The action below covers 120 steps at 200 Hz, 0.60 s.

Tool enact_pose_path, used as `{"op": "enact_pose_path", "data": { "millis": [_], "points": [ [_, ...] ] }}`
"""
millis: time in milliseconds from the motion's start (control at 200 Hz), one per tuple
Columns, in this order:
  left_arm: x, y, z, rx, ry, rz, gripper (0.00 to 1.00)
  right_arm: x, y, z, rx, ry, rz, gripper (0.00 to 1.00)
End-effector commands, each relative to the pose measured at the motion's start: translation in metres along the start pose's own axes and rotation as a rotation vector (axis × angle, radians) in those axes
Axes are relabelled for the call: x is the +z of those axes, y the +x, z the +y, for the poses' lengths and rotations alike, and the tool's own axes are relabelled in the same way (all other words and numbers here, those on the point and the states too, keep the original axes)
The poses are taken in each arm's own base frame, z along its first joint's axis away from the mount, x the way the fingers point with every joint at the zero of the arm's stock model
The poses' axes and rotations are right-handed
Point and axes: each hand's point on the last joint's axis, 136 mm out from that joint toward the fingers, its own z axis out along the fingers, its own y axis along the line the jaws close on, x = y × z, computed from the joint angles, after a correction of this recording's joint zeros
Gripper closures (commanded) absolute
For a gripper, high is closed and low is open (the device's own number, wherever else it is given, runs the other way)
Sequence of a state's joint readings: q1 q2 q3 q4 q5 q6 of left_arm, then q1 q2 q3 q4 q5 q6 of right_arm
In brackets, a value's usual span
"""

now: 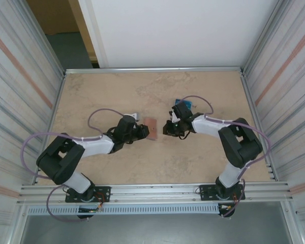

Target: Take the credit cards out of the card holder

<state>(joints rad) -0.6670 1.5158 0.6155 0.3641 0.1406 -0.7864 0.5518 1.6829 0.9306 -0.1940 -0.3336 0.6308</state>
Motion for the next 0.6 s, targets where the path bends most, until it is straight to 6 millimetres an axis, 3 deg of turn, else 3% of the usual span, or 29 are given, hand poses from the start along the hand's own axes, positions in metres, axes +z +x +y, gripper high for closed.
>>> {"op": "enact_pose_path", "data": {
  "millis": [0,291,596],
  "points": [
    [-0.021,-0.014,-0.024,0.085,0.099,-0.003,1.0,-0.031,-0.011,0.01,-0.007,-0.007,-0.094,0.78],
    [-0.071,-0.036,-0.07,0.18,0.356,-0.024,1.0,-0.095,-0.028,0.054,-0.081,-0.184,-0.283,0.4],
    [-0.118,-0.045,-0.115,0.272,0.63,-0.021,1.0,-0.158,-0.025,0.12,-0.236,-0.605,-0.341,0.19]
  ]
}}
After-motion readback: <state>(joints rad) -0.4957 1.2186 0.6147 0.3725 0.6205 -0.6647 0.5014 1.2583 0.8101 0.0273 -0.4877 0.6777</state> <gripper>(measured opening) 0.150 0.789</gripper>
